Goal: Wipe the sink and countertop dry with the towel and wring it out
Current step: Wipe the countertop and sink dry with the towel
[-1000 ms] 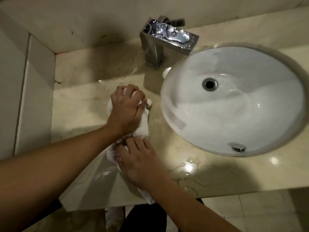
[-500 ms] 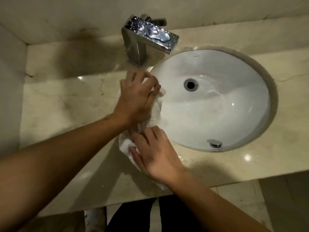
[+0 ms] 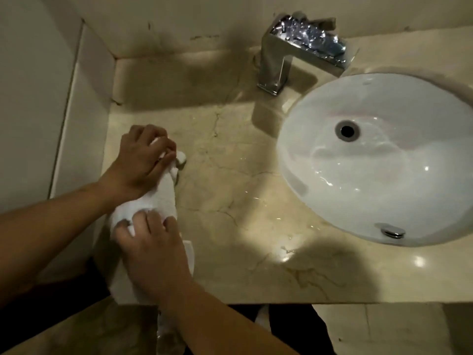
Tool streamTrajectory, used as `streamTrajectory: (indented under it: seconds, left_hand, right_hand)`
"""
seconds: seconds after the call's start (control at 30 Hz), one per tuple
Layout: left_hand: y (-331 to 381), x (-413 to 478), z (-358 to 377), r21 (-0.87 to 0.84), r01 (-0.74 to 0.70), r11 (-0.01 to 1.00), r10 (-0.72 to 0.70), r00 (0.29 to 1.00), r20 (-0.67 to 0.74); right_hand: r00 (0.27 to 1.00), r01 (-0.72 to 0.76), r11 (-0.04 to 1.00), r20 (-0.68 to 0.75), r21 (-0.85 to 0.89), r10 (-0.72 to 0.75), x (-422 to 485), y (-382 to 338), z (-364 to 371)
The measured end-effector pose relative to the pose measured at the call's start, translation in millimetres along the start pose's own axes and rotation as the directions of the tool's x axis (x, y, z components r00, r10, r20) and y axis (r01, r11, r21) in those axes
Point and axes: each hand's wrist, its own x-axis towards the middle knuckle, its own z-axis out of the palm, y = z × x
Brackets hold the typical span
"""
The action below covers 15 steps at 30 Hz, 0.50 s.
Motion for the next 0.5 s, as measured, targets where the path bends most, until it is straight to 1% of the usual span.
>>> streamTrajectory:
  seconds: [0.07, 0.13, 0.2, 0.3, 0.37, 0.43, 0.5]
  left_hand:
    - [8, -2, 6, -0.007, 0.028, 1.0, -0.028, 0.999, -0.045]
    - [20, -4, 8, -0.046, 0.074, 0.996, -0.078, 0.994, -0.078]
    - [33, -8, 11, -0.079, 0.09, 0.993, -0.098, 0.99, -0.1]
    - [74, -3, 21, -0.119, 0.025, 0.993, -0.038, 0.993, -0.11]
    - [111, 8, 32, -0.142, -0.023, 0.99, 0.006, 0.993, -0.121]
    - [151, 22, 43, -0.162, -0.03, 0.986, 0.005, 0.989, -0.15]
    - [189, 38, 53, -0.169, -0.014, 0.986, -0.017, 0.984, -0.178]
  right_hand:
    - [1.0, 0.014, 0.999, 0.019, -0.043, -0.014, -5, 6, 2]
    - [1.0, 0.028, 0.998, 0.013, -0.055, -0.027, -14, 18, -5]
    - [0.999, 0.039, 0.997, -0.002, -0.067, -0.039, -27, 34, -14]
    - [0.999, 0.046, 0.996, 0.003, -0.071, -0.046, -54, 62, -34]
    - [0.999, 0.037, 0.996, -0.031, -0.076, -0.039, -75, 86, -52]
    - [0.997, 0.025, 0.996, -0.065, -0.088, -0.031, -98, 117, -74]
    - [0.998, 0.041, 0.991, -0.041, -0.125, -0.047, -118, 154, -101]
